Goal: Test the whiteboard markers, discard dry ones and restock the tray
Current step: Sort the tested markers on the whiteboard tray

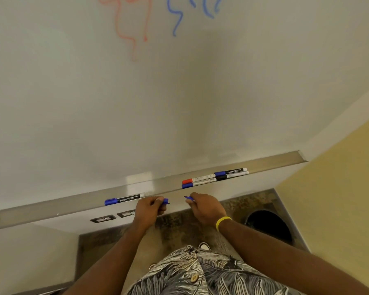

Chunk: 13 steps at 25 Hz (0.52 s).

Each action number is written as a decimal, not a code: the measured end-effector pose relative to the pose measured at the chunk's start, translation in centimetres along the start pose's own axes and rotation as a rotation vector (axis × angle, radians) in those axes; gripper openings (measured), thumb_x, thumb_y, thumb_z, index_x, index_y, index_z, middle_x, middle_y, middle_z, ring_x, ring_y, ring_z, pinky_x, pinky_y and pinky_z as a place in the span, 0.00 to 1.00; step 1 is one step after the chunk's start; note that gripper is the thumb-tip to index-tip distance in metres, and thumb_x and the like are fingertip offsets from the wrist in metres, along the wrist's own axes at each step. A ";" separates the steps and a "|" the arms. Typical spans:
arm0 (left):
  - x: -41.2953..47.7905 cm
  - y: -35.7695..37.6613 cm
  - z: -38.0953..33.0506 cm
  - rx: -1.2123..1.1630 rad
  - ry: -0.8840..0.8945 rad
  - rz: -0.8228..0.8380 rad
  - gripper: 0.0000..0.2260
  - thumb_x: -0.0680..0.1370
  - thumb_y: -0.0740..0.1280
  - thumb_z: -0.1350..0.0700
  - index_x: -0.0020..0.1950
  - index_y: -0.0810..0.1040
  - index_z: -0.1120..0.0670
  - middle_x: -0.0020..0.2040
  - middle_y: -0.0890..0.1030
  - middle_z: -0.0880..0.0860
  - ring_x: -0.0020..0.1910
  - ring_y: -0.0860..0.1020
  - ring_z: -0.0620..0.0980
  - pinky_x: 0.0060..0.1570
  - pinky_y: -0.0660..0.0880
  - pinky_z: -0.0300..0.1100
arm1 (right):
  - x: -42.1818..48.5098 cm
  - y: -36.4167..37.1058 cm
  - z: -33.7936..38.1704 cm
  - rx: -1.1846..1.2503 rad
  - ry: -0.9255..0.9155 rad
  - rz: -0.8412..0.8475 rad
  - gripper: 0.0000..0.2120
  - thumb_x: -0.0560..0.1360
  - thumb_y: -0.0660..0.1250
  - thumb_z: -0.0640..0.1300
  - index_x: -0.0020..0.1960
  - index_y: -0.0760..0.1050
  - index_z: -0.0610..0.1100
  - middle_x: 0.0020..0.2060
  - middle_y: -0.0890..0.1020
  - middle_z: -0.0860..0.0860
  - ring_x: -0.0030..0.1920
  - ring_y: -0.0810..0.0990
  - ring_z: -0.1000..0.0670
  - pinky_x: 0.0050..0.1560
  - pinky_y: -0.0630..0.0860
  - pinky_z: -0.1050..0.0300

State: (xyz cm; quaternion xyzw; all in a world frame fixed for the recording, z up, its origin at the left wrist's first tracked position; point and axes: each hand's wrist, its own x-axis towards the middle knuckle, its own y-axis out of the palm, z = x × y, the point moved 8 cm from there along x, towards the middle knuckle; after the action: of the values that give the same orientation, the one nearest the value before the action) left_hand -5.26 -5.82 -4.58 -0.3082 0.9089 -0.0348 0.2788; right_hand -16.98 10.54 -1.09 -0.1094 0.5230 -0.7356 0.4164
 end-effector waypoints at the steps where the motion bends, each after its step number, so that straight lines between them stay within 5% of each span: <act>1: 0.2 -0.5 0.1 0.024 0.004 -0.032 0.07 0.80 0.65 0.58 0.51 0.82 0.58 0.40 0.84 0.55 0.43 0.83 0.54 0.47 0.81 0.43 | -0.1 -0.4 -1.1 0.035 0.036 -0.015 0.16 0.83 0.54 0.56 0.55 0.73 0.45 0.46 0.82 0.46 0.44 0.80 0.45 0.42 0.71 0.53; 6: 1.9 -1.1 -1.6 0.352 0.151 -0.141 0.08 0.77 0.70 0.60 0.55 0.82 0.58 0.48 0.83 0.53 0.45 0.79 0.48 0.55 0.75 0.41 | -0.1 -0.6 -2.3 0.188 0.065 -0.002 0.14 0.83 0.56 0.54 0.54 0.73 0.45 0.42 0.78 0.49 0.42 0.77 0.47 0.44 0.73 0.55; 10: 3.9 -0.1 -3.4 0.416 0.189 -0.137 0.08 0.75 0.73 0.60 0.53 0.83 0.58 0.50 0.84 0.54 0.42 0.78 0.45 0.47 0.71 0.31 | 0.2 -1.4 -3.1 0.270 0.070 -0.022 0.12 0.82 0.59 0.47 0.61 0.74 0.43 0.51 0.81 0.46 0.50 0.78 0.46 0.55 0.76 0.51; 13: 5.4 0.7 -3.6 0.488 0.194 -0.113 0.08 0.75 0.73 0.59 0.53 0.84 0.57 0.51 0.84 0.54 0.44 0.78 0.46 0.49 0.72 0.35 | 0.2 -1.7 -3.8 0.263 0.085 -0.016 0.15 0.82 0.60 0.44 0.67 0.72 0.43 0.59 0.80 0.45 0.57 0.78 0.45 0.62 0.74 0.51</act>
State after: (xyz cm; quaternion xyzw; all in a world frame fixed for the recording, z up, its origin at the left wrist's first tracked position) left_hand -11.04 -8.78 -4.34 -0.2771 0.8775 -0.2978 0.2540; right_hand -20.27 13.15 -1.29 -0.0269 0.4383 -0.8051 0.3987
